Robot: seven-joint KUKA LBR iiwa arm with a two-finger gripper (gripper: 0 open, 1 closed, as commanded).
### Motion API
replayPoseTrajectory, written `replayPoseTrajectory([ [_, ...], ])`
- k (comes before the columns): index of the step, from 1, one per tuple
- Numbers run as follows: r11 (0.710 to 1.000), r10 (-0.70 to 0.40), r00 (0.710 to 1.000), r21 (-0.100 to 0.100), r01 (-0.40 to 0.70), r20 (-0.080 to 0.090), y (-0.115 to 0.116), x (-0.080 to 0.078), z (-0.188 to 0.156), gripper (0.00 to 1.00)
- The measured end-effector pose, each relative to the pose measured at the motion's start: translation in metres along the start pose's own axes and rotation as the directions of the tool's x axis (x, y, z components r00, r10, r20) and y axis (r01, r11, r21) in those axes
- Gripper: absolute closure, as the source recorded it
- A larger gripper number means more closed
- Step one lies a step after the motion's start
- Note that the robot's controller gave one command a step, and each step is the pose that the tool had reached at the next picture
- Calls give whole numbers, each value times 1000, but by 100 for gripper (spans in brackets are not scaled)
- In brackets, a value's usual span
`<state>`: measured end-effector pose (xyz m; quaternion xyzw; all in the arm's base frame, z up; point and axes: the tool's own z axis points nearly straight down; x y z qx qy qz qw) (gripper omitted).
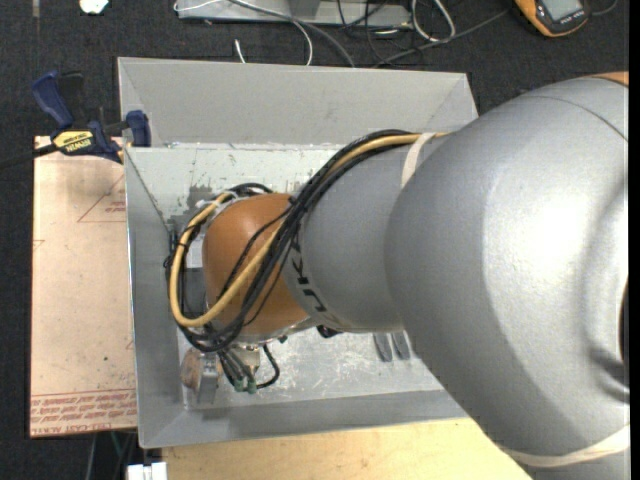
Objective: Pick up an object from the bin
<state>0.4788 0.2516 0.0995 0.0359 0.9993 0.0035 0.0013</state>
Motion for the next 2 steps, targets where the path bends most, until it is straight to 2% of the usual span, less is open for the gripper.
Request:
replayPoseTrajectory([
  [1,1000,0,1000,1,0,-1,0,0,-68,100],
  [2,1000,1,1000,2,-1,-4,0,1,-45,100],
])
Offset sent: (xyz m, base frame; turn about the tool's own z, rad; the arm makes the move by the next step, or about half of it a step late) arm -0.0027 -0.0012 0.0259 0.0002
